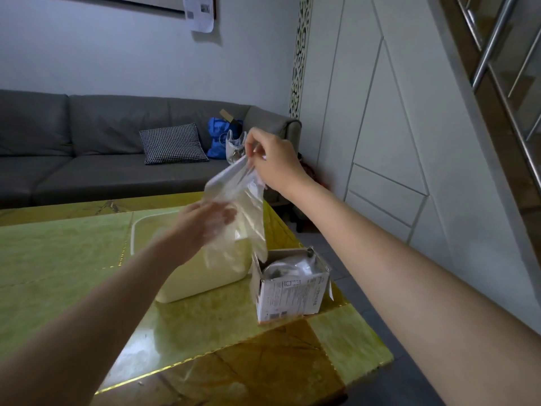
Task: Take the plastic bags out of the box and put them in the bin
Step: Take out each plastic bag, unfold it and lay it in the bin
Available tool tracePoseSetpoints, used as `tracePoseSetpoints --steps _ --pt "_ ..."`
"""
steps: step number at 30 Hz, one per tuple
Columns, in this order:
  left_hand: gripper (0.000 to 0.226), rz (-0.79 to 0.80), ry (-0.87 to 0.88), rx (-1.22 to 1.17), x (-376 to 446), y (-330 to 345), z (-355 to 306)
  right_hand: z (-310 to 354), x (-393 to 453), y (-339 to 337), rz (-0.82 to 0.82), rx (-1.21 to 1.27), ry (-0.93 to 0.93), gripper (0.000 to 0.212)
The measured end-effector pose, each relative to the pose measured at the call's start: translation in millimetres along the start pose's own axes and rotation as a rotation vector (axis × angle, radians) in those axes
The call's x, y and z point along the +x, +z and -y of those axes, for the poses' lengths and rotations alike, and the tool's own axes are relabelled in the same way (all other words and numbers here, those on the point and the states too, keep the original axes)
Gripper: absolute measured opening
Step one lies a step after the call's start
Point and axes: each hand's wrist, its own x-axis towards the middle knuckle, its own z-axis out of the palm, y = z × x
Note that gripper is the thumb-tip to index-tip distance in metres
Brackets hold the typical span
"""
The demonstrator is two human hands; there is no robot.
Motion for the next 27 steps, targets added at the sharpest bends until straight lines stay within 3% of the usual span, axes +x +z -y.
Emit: tracePoseSetpoints --steps 3,6,9,12,16,18,21,22,24,27 --pt "0.009 -0.136 -0.002 -0.215 0 -27 -11 -9 -1 3 0.108 0.001 0.078 0.033" --pt "0.012 -0.278 0.067 -0.057 4 -56 -24 -19 2 22 0.145 0.043 0.161 0.037" --pt "0.021 -0.557 0.031 0.022 12 -79 -32 -29 7 47 0.093 0.109 0.246 0.034" --pt "0.022 -0.790 0.091 0.285 24 -101 -36 -47 14 81 0.127 0.129 0.365 0.028" --pt "0.034 -0.934 0.284 0.781 38 -105 -40 -62 11 117 0.244 0.091 0.437 0.030" --pt "0.030 -0.829 0.421 0.984 45 -95 -36 -67 9 129 0.317 0.049 0.453 0.035" --pt "0.032 -0.433 0.518 1.238 51 -76 -14 -75 7 142 0.402 -0.091 0.445 0.045" --pt "0.037 -0.259 0.450 1.349 53 -70 -5 -76 6 144 0.420 -0.129 0.435 0.045" --pt "0.043 0.053 0.133 1.618 57 -65 11 -77 5 146 0.453 -0.188 0.404 0.041" --pt "0.039 0.312 -0.293 1.699 65 -68 24 -78 4 146 0.528 -0.313 0.358 0.035"
